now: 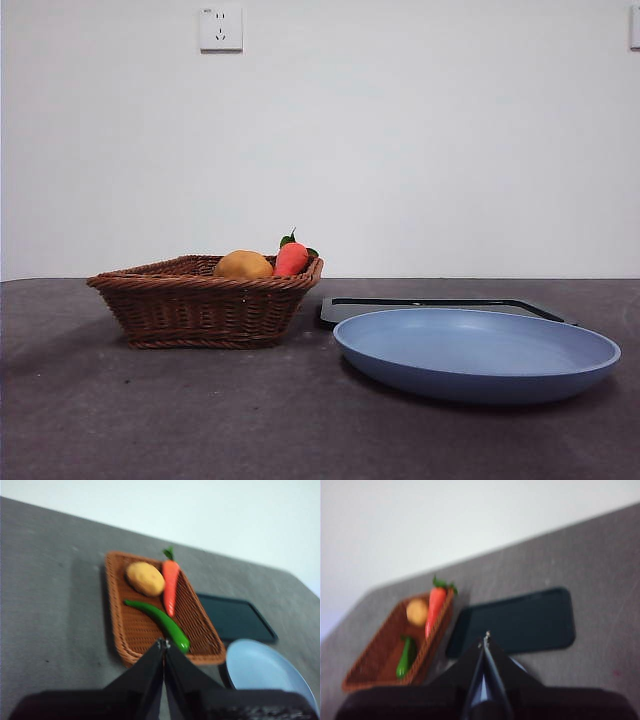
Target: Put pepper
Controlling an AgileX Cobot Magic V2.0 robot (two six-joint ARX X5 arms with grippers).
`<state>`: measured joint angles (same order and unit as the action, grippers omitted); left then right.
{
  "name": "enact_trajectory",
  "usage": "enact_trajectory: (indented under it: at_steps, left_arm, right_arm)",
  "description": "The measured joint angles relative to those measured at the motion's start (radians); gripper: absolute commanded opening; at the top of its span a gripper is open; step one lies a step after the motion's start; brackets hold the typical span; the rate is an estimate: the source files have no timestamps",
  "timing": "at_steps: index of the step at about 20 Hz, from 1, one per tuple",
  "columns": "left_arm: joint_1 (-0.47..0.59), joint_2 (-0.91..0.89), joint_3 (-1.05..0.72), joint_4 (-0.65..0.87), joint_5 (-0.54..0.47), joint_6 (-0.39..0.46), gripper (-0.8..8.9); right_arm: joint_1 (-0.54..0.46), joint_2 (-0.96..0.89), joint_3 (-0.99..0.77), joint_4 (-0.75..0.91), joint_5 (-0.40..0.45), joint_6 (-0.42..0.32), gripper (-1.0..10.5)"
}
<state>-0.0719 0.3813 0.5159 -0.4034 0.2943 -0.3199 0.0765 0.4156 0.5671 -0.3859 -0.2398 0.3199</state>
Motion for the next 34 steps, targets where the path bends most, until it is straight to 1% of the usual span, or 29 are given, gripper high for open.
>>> enact_trajectory:
  at_steps: [7, 9, 13, 15, 17, 18, 19, 21, 22, 23, 30, 34]
  left_arm:
    - [0.000, 0.208, 0.213, -0.193, 0.135, 0.143, 0.06]
    - [0.000, 0.259, 0.268, -0.261, 0.174, 0.192, 0.06]
    - [0.000, 0.345, 0.354, -0.437, 0.204, 0.308, 0.06]
    - [0.000, 0.349, 0.366, -0.457, 0.206, 0.340, 0.06]
    - [0.000, 0.349, 0.369, -0.456, 0.206, 0.352, 0.11]
    - [0.000, 0.349, 0.369, -0.456, 0.206, 0.354, 0.29]
    - [0.000, 0.349, 0.369, -0.456, 0.206, 0.354, 1.11]
    - [0.000, 0.349, 0.369, -0.455, 0.206, 0.354, 3.32]
    - [0.000, 0.349, 0.369, -0.455, 0.206, 0.354, 3.86]
    - [0.000, 0.349, 0.369, -0.455, 0.204, 0.354, 3.92]
    - [0.000, 0.349, 0.369, -0.455, 0.204, 0.346, 3.91]
    - [0.000, 0.349, 0.369, -0.440, 0.205, 0.346, 3.91]
  right_arm:
    - [0.002, 0.238, 0.293, -0.345, -0.094, -0.183, 0.1]
    - [0.005, 0.296, 0.357, -0.437, -0.101, -0.238, 0.1]
    - [0.015, 0.380, 0.439, -0.626, -0.101, -0.360, 0.1]
    - [0.015, 0.393, 0.440, -0.669, -0.101, -0.397, 0.1]
    - [0.015, 0.394, 0.440, -0.668, -0.101, -0.411, 0.2]
    - [0.015, 0.394, 0.440, -0.668, -0.101, -0.413, 0.2]
    - [0.015, 0.394, 0.440, -0.666, -0.101, -0.415, 0.7]
    - [0.015, 0.394, 0.440, -0.653, -0.101, -0.414, 2.5]
    - [0.015, 0.394, 0.440, -0.650, -0.101, -0.411, 3.1]
    - [0.015, 0.396, 0.440, -0.650, -0.101, -0.405, 3.3]
    - [0.015, 0.455, 0.440, -0.637, -0.101, -0.388, 3.2]
    - [0.015, 0.601, 0.441, -0.576, -0.101, -0.384, 3.2]
